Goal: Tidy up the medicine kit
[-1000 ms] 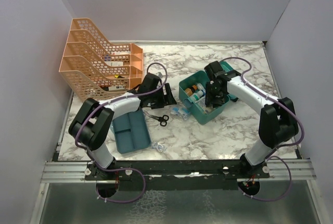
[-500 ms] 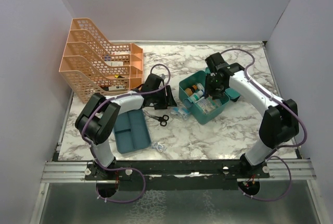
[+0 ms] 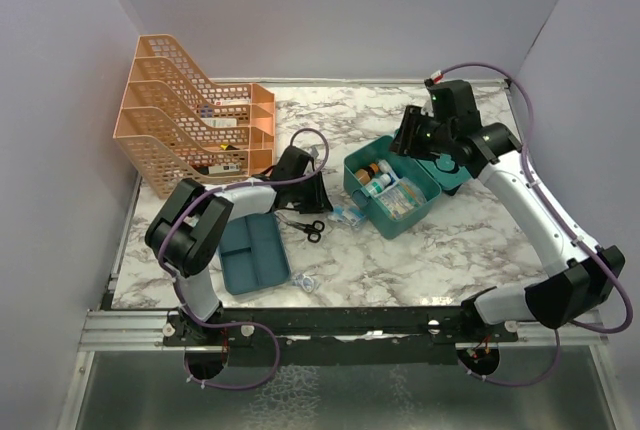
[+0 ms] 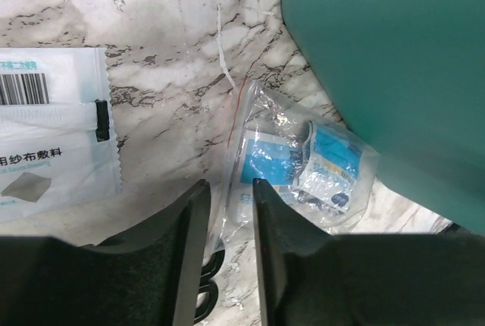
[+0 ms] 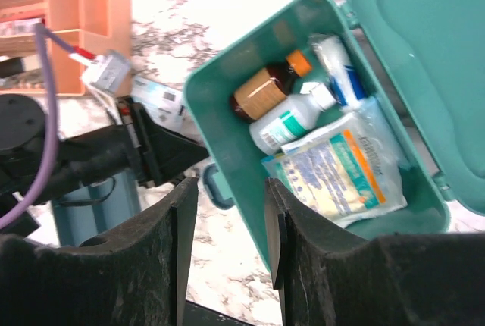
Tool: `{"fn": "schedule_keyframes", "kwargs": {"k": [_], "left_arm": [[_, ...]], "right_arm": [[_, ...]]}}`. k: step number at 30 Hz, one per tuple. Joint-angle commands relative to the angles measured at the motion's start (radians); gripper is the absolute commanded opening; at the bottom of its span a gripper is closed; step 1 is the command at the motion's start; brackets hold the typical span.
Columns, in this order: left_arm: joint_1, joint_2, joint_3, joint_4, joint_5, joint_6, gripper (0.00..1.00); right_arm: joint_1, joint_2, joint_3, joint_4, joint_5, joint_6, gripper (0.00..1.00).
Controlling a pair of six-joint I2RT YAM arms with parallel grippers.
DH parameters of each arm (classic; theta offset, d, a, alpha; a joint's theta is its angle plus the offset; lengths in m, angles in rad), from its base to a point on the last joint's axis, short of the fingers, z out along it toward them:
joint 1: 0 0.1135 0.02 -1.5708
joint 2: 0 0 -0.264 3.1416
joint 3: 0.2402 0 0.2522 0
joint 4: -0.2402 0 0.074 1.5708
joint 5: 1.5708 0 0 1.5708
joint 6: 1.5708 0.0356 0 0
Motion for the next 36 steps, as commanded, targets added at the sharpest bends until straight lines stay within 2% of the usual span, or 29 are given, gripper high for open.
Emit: {"fn": "schedule_keyframes", "kwargs": {"k": [1, 3, 6, 9, 14, 19, 23, 25, 29, 36], "left_arm": [[-0.001, -0.001, -0.015, 0.038, 0.009, 0.055, 0.28], [-0.001, -0.010, -0.021, 0.057, 0.018, 0.073, 0.21], [-0.001, -0.041, -0.050, 0.119, 0.065, 0.081, 0.00], [0.000, -0.125, -0.097, 0.164, 0.051, 0.084, 0.00], [0.004, -0.258, -0.085, 0.036, -0.025, 0.199, 0.00], [0.004, -0.410, -0.079, -0.034, -0.012, 0.295, 0.00], [0.004, -0.521, -0.107, -0.022, 0.002, 0.387, 0.00], [0.005, -0.561, -0.098, -0.042, 0.026, 0.445, 0.00], [0.005, -0.614, -0.026, -0.133, 0.115, 0.581, 0.00], [0.005, -0.639, 0.166, -0.244, 0.348, 0.709, 0.00]], "right_arm": [[0.006, -0.034, -0.041, 0.119, -0.139, 0.004, 0.41], [0.006, -0.048, -0.058, 0.145, -0.179, 0.018, 0.41], [0.006, -0.077, -0.105, 0.219, -0.257, 0.020, 0.41], [0.006, -0.084, -0.140, 0.252, -0.299, 0.000, 0.41], [0.006, -0.091, -0.133, 0.272, -0.370, -0.045, 0.41], [0.006, -0.124, -0.157, 0.356, -0.508, -0.076, 0.37], [0.006, -0.171, -0.204, 0.467, -0.575, -0.067, 0.46], [0.006, -0.190, -0.217, 0.498, -0.591, -0.089, 0.51], [0.006, -0.212, -0.233, 0.543, -0.700, -0.160, 0.53], [0.007, -0.241, -0.221, 0.467, -0.766, -0.387, 0.52]]}}
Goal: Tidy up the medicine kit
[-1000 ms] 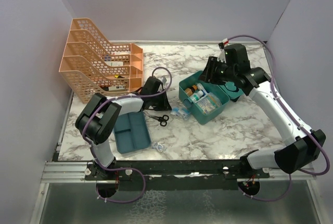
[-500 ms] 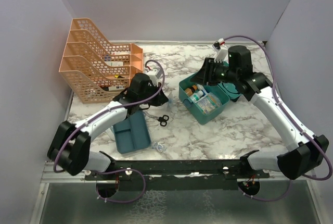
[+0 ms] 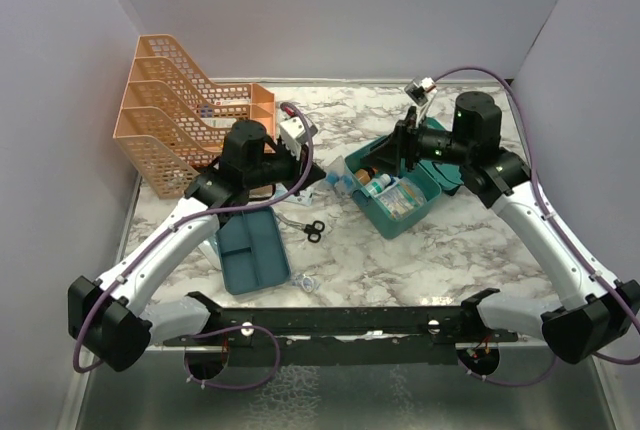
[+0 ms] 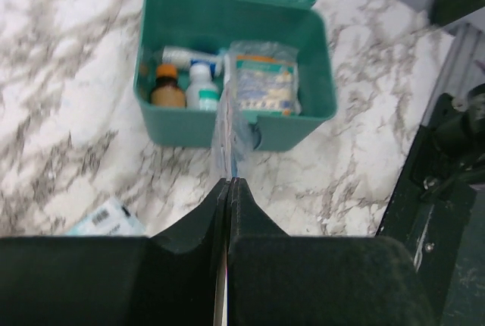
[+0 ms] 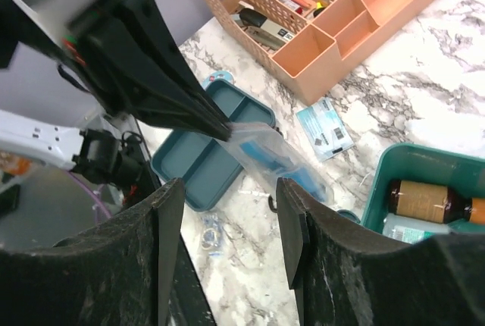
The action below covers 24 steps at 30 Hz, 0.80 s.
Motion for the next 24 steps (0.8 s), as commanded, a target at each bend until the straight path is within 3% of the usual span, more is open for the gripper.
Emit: {"fn": "schedule_keyframes", "kwargs": {"k": [1, 13, 24], "left_arm": [[0.003, -0.036, 0.132, -0.055, 0.212, 0.117, 0.00], [0.003, -0.050, 0.241, -0.035, 0.399, 0.199, 0.00], [0.003, -0.085, 0.199, 0.097, 0.401, 0.175, 0.00]], "right_arm": [[0.006, -0.052, -0.007, -0.013, -0.085, -0.208, 0.52], [0.006, -0.062, -0.011, 0.009, -0.156, -0.407, 0.54], [0.008, -0.014, -0.035, 0.064, -0.408, -0.432, 0.53]]}}
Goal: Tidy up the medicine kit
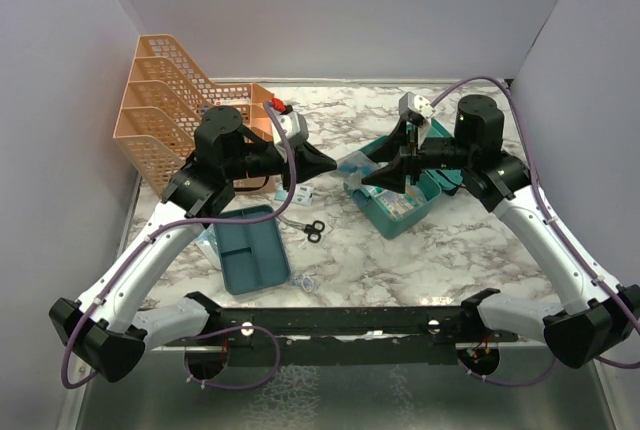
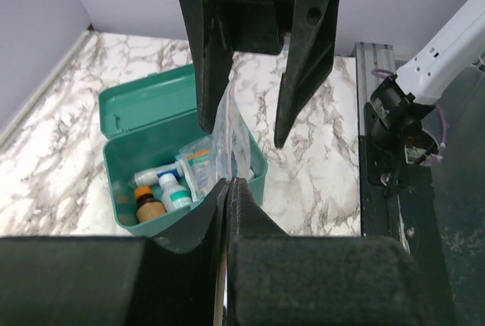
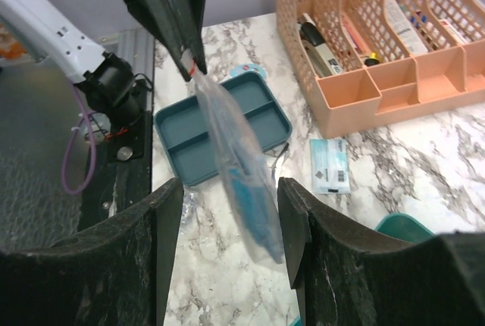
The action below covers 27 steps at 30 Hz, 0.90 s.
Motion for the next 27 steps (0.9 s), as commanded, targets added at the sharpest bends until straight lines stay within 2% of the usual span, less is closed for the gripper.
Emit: {"fn": "schedule_keyframes", "kwargs": {"k": [1, 7, 10, 14, 15, 17, 19, 21, 23, 27], "left_arm": [[0.002, -0.026, -0.003, 0.086, 0.039, -0.004, 0.00], [0.003, -0.020, -0.001, 0.108, 0.047, -0.011, 0.00], [0.002, -0.021, -0.005, 0.118, 0.043, -0.012, 0.00], [0.003, -0.026, -0.025, 0.129, -0.018, -0.026, 0.00], [0.003, -0.027, -0.032, 0.129, -0.050, -0.037, 0.05], [0.003, -0.038, -0.053, 0.129, -0.154, -0.064, 0.24], [0.003, -0.056, -0.083, 0.129, -0.277, -0.089, 0.52], [0.003, -0.071, -0.110, 0.132, -0.407, -0.120, 0.67], [0.003, -0.080, -0.124, 0.122, -0.513, -0.138, 0.75], [0.003, -0.063, -0.138, 0.086, -0.681, -0.186, 0.80]], "right_arm": [[0.008, 0.021, -0.019, 0.058, -0.136, -0.029, 0.53], [0.011, 0.066, 0.000, 0.072, -0.146, -0.027, 0.49], [0.011, 0.084, 0.015, 0.057, -0.146, -0.033, 0.36], [0.011, 0.078, 0.025, 0.013, -0.135, -0.059, 0.15], [0.011, 0.077, 0.034, -0.014, -0.126, -0.077, 0.09], [0.011, 0.078, 0.057, -0.083, -0.071, -0.123, 0.01], [0.011, 0.079, 0.074, -0.136, 0.010, -0.136, 0.01], [0.010, 0.083, 0.087, -0.180, 0.078, -0.136, 0.01], [0.009, 0.092, 0.098, -0.219, 0.147, -0.122, 0.01], [0.008, 0.118, 0.105, -0.276, 0.317, -0.016, 0.01]]}}
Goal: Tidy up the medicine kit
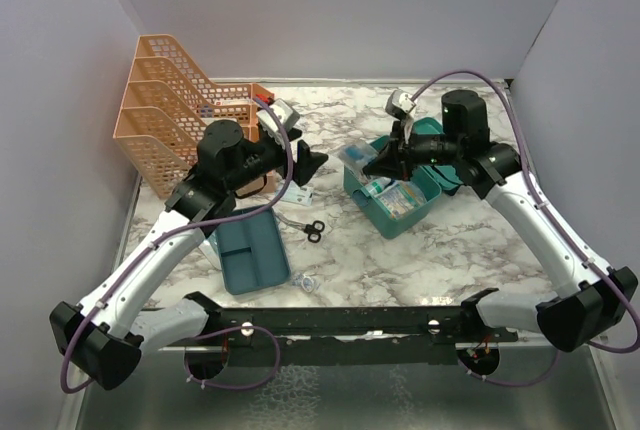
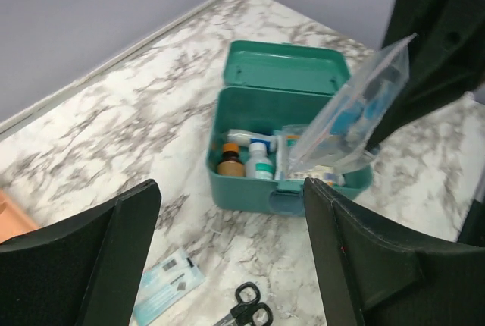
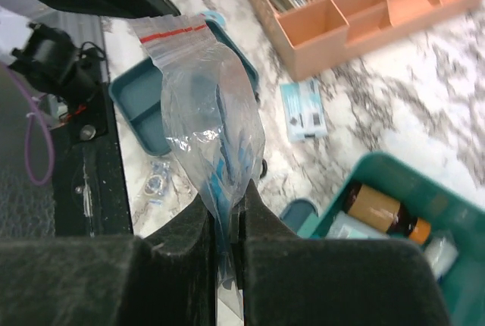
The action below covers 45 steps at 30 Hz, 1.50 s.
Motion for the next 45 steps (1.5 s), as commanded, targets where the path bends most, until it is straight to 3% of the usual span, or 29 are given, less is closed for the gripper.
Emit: {"fn": "schedule_keyframes", "kwargs": {"k": [1, 9, 15, 19, 31, 37, 45], "left_arm": [[0.003, -0.001, -0.012, -0.018, -0.276, -0.084, 0.80], [0.003, 0.100, -0.016, 0.025, -0.207, -0.319, 0.82], [0.003, 0.281, 0.090, 0.032, -0.045, -0.427, 0.81], [0.003, 0.339, 0.113, 0.064, -0.015, -0.469, 0.81], [0.002, 0.510, 0.213, 0.064, 0.165, -0.531, 0.79], [-0.005, 0.532, 0.235, 0.064, 0.200, -0.520, 0.78], [-0.033, 0.614, 0.332, 0.047, 0.236, -0.515, 0.77]], "right_arm": [[0.001, 0.036, 0.031, -0.116, 0.285, 0.133, 0.01], [0.001, 0.049, 0.034, -0.227, 0.802, 0.619, 0.01], [0.001, 0.002, -0.064, -0.258, 0.891, 1.047, 0.01], [0.001, -0.048, -0.159, -0.204, 0.891, 1.235, 0.01], [0.001, 0.052, -0.204, -0.207, 0.949, 1.461, 0.01], [0.001, 0.101, -0.176, -0.281, 1.061, 1.564, 0.01], [0.001, 0.125, -0.219, -0.253, 1.147, 1.562, 0.01]]}}
